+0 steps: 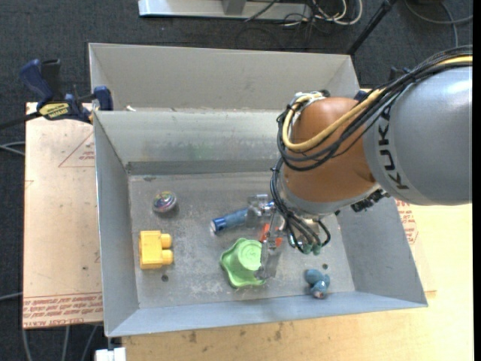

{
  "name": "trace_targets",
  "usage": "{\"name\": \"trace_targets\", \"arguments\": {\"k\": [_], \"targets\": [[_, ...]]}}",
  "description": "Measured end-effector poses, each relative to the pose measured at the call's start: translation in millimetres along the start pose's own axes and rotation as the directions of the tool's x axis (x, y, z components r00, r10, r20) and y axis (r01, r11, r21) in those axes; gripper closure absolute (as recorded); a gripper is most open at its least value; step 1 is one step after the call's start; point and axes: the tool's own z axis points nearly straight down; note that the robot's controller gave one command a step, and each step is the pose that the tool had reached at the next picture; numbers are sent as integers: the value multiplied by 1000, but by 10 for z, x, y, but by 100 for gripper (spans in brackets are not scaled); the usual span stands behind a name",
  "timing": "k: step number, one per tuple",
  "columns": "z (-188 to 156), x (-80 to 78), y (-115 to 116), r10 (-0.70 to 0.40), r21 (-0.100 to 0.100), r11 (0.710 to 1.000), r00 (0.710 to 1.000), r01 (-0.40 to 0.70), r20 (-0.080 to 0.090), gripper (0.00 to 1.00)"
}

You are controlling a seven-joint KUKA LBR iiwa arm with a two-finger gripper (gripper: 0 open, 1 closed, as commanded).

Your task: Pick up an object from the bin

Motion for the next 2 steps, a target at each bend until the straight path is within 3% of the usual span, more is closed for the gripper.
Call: {"name": "trace_targets", "arguments": {"k": [1, 2], "targets": [[1099, 136, -145, 85, -5, 996, 996, -85, 22, 0], [801, 156, 16, -23, -1, 1000, 1000, 23, 11, 0]]}}
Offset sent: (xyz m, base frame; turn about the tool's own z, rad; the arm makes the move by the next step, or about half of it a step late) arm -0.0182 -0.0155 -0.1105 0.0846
